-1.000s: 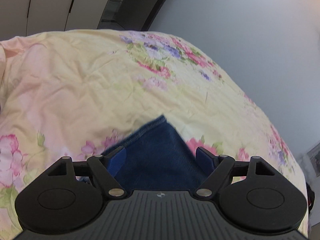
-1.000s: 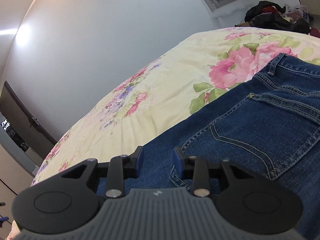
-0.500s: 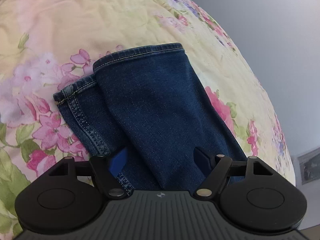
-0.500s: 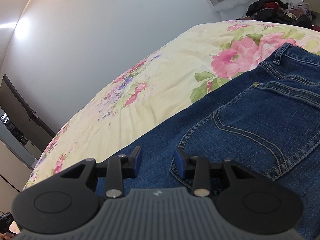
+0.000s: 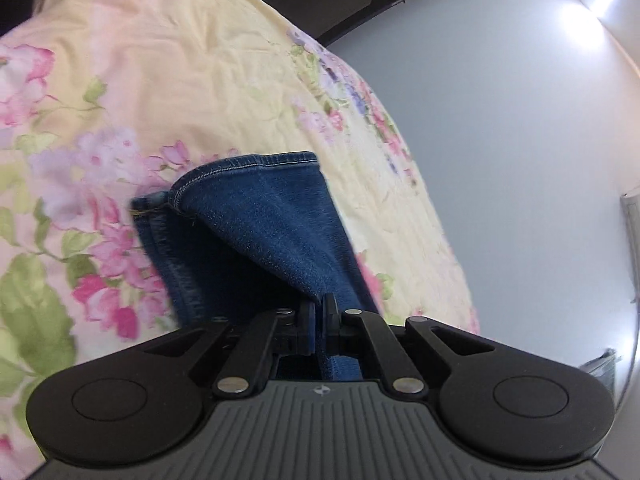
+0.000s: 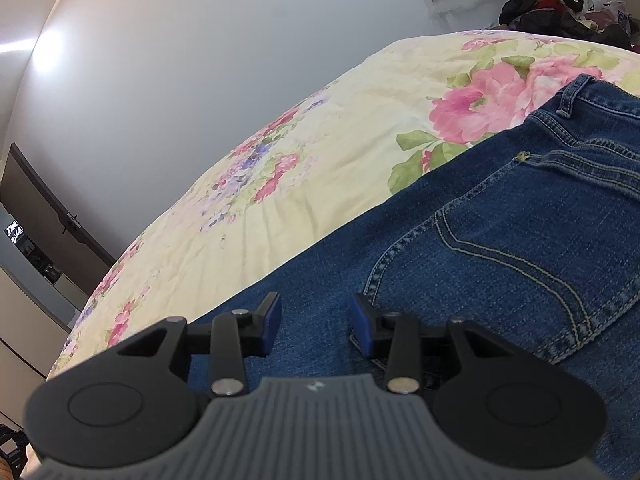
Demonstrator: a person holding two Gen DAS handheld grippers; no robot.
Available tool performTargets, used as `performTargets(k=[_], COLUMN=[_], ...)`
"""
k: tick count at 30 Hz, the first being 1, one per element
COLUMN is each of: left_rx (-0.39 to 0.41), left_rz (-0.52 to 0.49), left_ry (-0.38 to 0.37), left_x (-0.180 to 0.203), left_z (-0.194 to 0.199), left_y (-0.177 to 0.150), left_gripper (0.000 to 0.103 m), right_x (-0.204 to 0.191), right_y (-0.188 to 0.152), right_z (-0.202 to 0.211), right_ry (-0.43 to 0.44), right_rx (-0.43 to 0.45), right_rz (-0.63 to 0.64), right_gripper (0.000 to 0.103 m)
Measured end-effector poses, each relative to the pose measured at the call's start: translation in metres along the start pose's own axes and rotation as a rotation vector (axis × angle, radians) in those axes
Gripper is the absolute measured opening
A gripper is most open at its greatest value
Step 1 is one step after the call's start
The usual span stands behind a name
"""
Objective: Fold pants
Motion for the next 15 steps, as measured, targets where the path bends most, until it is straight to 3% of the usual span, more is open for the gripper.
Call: performTargets(k=[4, 5, 9, 13, 15], left_rx=[-0.024, -0.018, 0.006, 0.031, 0.012], left_rz=[-0.012, -0.012, 0.059, 0.054, 0.061], left_ry=[0.196, 0.207, 0.177, 0.178, 0.168], left_x=[-0.029, -0.035, -0.049, -0.046, -0.043], left_z=[-0.020, -0.021, -0.016, 0.001, 0.003], left_y=[0.005, 0.006, 0.007, 0.000, -0.004], left_gripper=[0.003, 0.003, 0.009, 0.012, 0.027], right_x=[-0.003, -0.003, -0.002, -0.002, -0.003], right_y=[-0.001, -0.002, -0.001, -0.001, -0.001], right_z=[-0.002, -0.002, -0.003, -0.007, -0.009], right_ry=[-0.008, -0.009, -0.008, -0.008, -0.010], right_rx=[-0.007, -0.008, -0.011, -0.018, -0.023], right_rz=[0.019, 0.024, 0.024, 0.024, 0.034], right_gripper=[0.035, 0.035, 0.035, 0.036, 0.036])
Point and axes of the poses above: each gripper's, at about its wrist camera, not at the fingertips, and z roughly against the way its jaws point, x to its right, y to its top, the point moved 5 cm from there along -z, roughly the way its jaws point, and after that the axes turned 13 degrees about -x, right-handed, at the moved point
